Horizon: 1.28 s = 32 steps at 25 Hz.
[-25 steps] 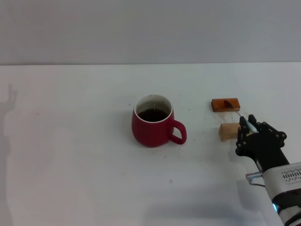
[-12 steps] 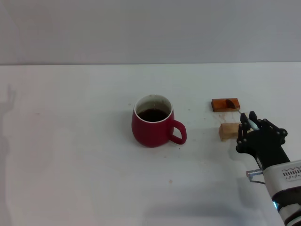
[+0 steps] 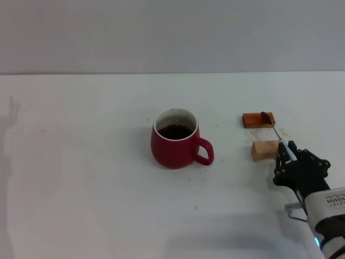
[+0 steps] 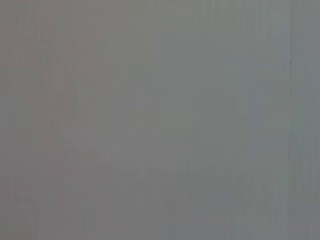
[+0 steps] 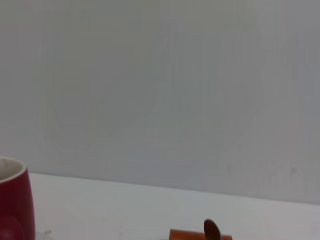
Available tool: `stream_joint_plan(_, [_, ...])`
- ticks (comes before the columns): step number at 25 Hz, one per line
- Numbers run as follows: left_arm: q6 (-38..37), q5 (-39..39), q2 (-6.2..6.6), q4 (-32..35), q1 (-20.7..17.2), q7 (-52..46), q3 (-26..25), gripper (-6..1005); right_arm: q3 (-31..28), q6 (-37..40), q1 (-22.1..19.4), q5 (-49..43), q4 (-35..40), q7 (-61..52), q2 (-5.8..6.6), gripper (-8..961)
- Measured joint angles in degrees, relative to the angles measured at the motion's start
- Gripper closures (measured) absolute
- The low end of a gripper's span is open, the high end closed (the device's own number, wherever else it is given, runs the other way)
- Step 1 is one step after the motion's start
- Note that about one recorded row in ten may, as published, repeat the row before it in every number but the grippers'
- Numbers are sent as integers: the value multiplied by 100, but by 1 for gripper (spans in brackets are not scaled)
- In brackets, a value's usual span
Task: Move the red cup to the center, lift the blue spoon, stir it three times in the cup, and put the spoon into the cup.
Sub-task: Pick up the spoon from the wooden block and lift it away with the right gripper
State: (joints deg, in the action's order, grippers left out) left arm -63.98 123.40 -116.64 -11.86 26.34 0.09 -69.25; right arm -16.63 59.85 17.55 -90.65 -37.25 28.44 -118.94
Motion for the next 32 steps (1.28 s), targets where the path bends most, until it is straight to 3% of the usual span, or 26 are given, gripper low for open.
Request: stream_joint_plan(32, [-27,0,-7,-41,2,0,0,138,-5,-472,54,-4,134,-376,-6,820])
